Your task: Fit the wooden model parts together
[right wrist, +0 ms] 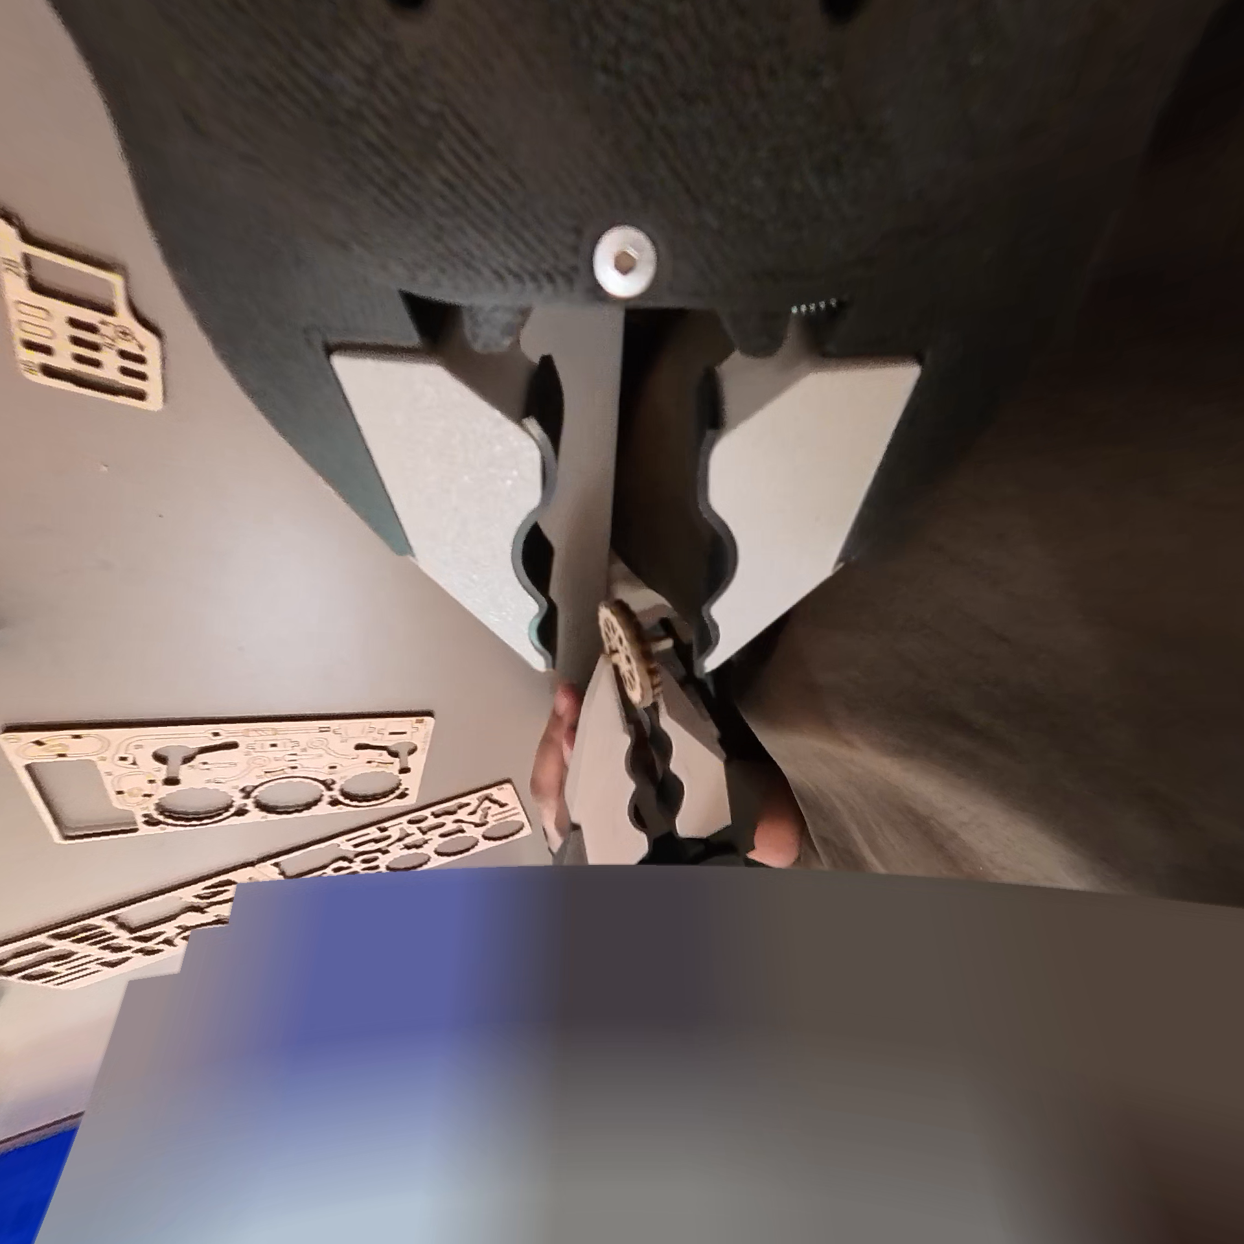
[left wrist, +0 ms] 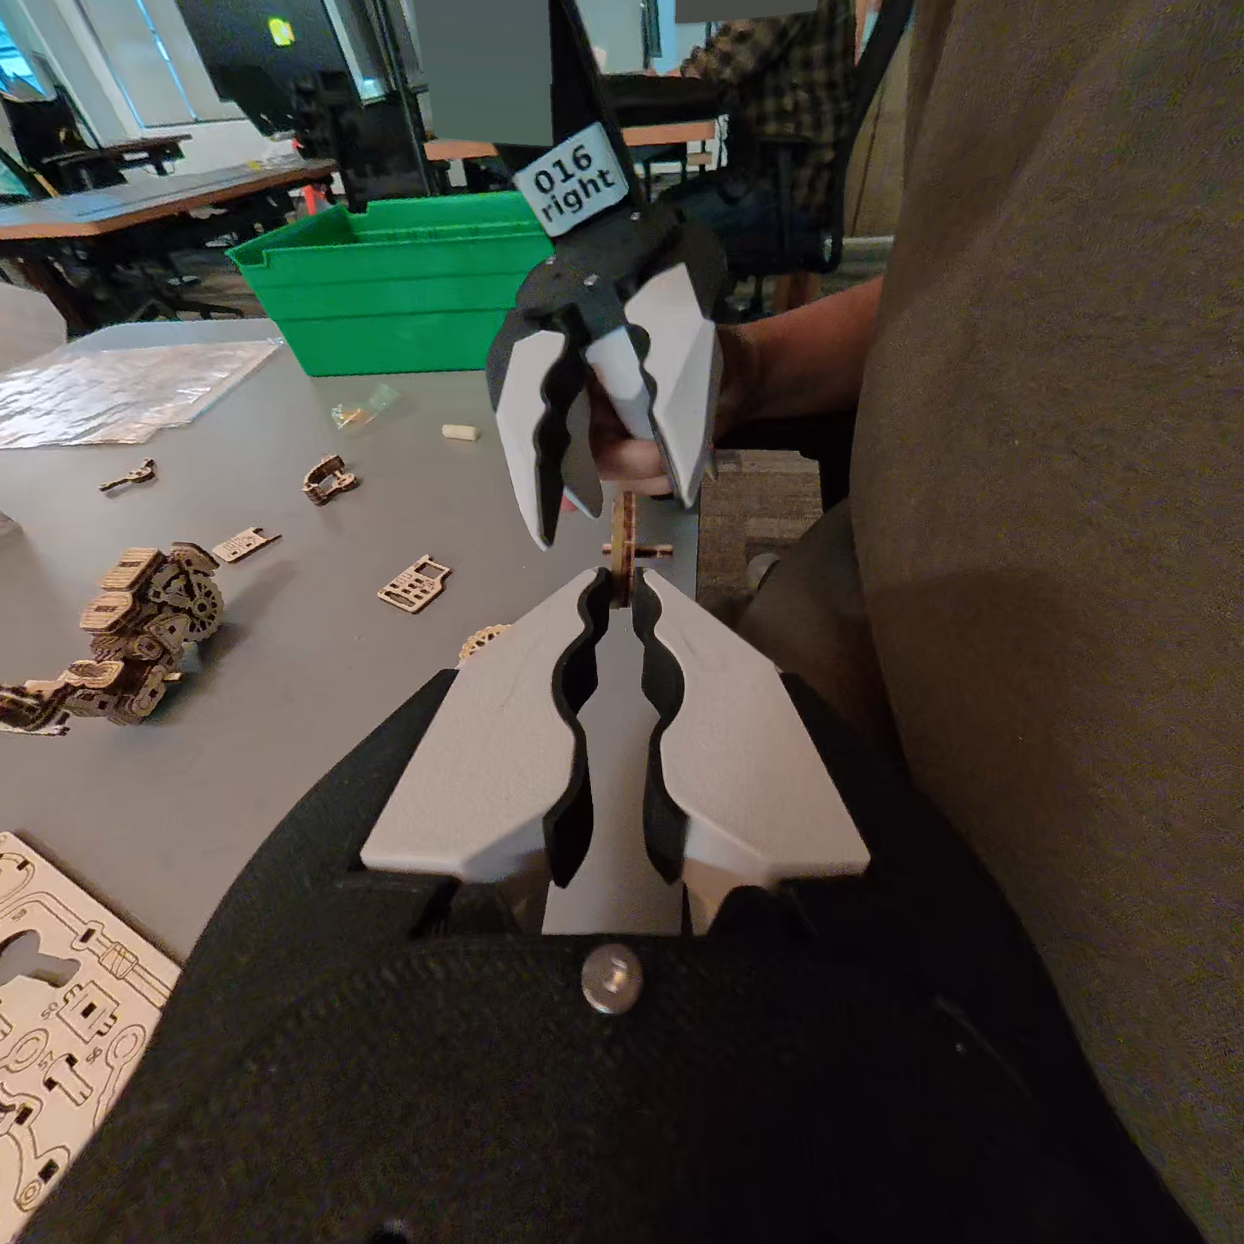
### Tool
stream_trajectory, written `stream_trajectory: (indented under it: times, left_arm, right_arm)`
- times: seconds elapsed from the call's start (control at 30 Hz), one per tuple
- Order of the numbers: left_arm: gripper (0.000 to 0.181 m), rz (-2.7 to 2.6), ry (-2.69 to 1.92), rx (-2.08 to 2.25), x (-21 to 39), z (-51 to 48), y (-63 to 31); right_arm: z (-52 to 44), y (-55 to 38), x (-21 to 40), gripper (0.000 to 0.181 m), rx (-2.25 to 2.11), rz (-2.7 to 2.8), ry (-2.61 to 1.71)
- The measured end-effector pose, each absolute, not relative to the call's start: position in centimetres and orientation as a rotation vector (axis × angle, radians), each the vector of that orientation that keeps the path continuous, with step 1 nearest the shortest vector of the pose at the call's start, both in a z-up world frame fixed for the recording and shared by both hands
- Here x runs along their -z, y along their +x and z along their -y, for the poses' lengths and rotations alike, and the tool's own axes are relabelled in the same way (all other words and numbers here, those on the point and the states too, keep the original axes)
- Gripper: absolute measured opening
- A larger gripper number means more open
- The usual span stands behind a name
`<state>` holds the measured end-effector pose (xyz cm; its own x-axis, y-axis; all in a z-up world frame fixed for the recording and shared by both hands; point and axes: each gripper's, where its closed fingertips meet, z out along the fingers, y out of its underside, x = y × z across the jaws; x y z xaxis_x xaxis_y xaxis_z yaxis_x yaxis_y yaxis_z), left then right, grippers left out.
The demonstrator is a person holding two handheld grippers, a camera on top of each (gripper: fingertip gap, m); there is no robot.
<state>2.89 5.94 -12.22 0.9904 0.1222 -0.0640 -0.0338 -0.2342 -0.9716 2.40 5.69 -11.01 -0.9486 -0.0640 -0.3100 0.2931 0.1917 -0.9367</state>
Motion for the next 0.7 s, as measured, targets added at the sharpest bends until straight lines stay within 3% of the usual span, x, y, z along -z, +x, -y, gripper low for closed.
stream_trajectory:
  times: [0.53,0.7]
  left_arm:
    - [0.004,0.148,-1.734,-0.106,11.3,-5.8,2.2]
    - [0.004,0.167,-1.714,-0.085,11.0,-5.8,2.0]
  right_arm:
    - [-5.3,2.3,11.2,0.029,1.888,-2.319,0.168]
    - [-5.2,2.3,10.9,0.019,1.914,-2.314,0.162]
